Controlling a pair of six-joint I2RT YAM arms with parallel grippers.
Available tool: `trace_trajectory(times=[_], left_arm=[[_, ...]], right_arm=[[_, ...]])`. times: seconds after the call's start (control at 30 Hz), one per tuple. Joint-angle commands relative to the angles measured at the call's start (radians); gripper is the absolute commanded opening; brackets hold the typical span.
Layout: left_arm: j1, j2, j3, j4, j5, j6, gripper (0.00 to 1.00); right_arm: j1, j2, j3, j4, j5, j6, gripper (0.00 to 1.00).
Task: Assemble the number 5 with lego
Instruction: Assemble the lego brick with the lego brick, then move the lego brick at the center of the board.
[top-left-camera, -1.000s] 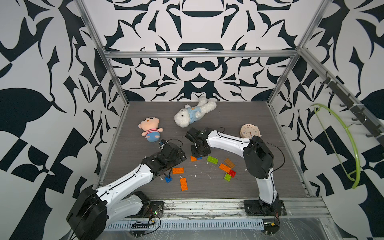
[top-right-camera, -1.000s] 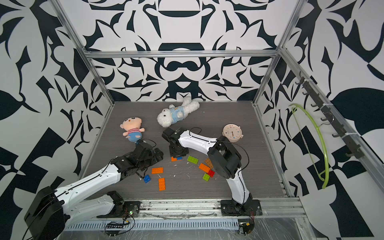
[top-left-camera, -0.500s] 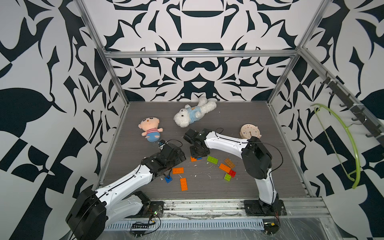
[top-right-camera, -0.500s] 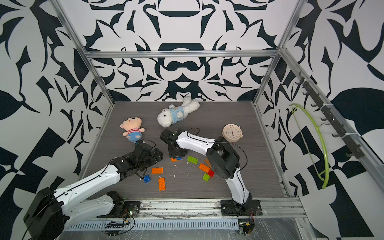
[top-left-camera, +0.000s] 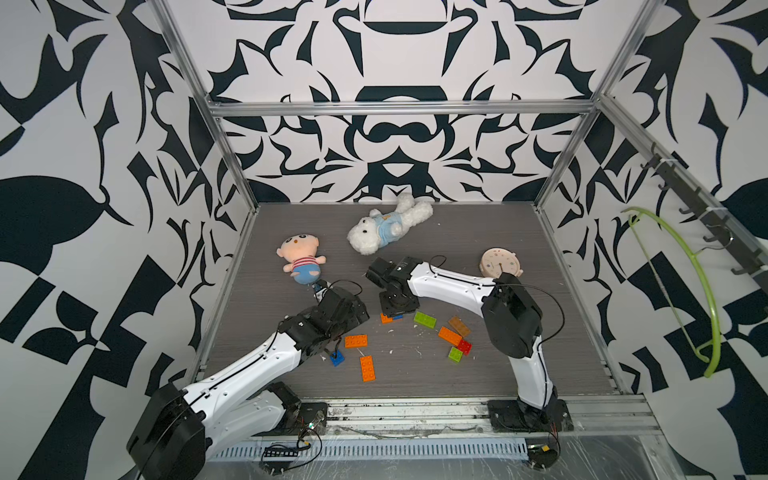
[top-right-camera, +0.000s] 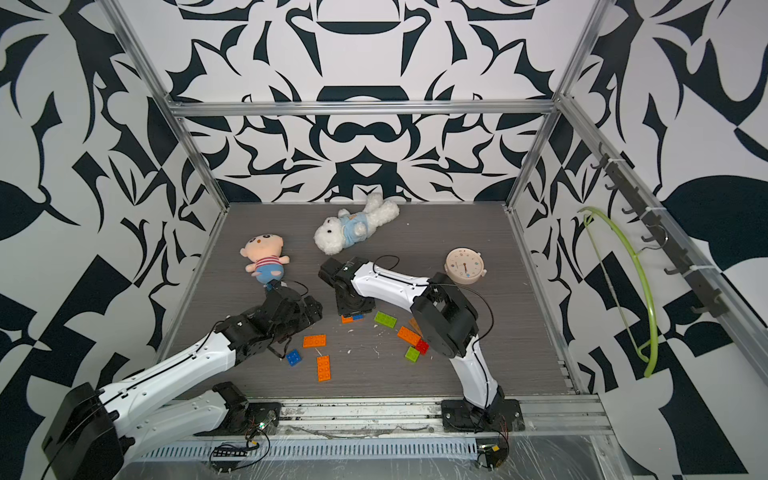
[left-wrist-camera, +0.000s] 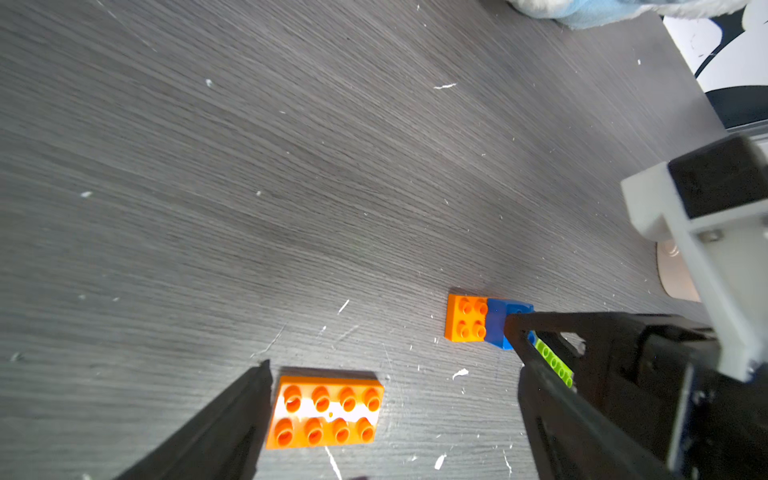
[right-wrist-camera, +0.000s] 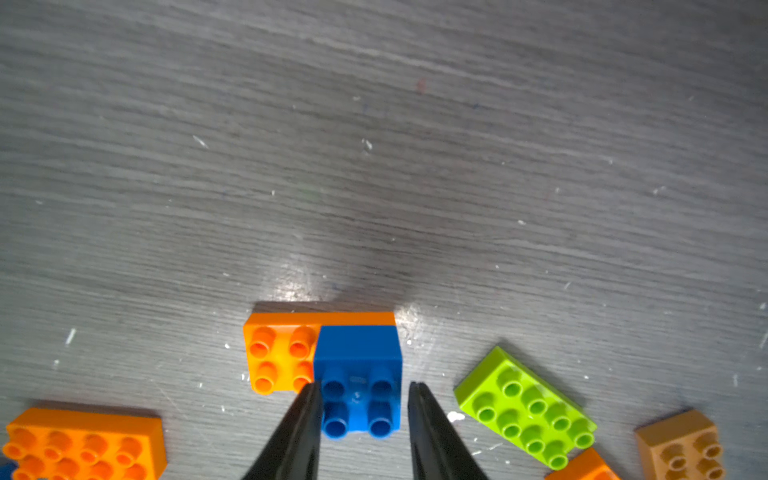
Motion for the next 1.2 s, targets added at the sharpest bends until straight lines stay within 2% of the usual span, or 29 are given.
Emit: trace_trajectory(times=[0.0, 0.1, 0.37, 0.47, 0.63, 0.83, 1.0, 1.17], left_arm=[[0.004, -0.035, -0.01, -0.056, -0.034, 0.001, 0.99], [0.004, -0.065, -0.003, -0.11, -0.069, -0.01, 0.99], [0.007, -0.196, -0.002, -0.294, -0.152, -0.053, 0.99], [0.01, -0.251, -0.004, -0.395, -0.194, -0.103, 0.99], [0.042, -0.332, 0.016, -0.589, -0.313, -0.17, 0.99], [0.18, -0.356, 0.061, -0.696, -0.322, -0.139, 0.99], [0.26, -0.393, 0.091, -0.732, -0.369, -0.143, 0.99], [0.284, -0.434, 0.107, -0.759, -0.409, -0.148, 0.99]], right_arm=[[0.004, -0.04, 0.036, -0.028, 0.007, 0.005, 0.45], [0.005, -0.08, 0.027, -0.027, 0.014, 0.0, 0.5], [0.035, -0.201, -0.079, 0.033, 0.016, 0.02, 0.53], [0.069, -0.222, -0.105, 0.082, -0.036, 0.027, 0.57], [0.132, -0.151, -0.054, 0.107, -0.061, 0.042, 0.62], [0.19, -0.059, -0.005, 0.149, -0.088, 0.082, 0.72], [0.241, 0.043, 0.104, 0.066, 0.001, 0.1, 0.8], [0.261, 0.098, 0.158, 0.04, 0.024, 0.116, 0.83]])
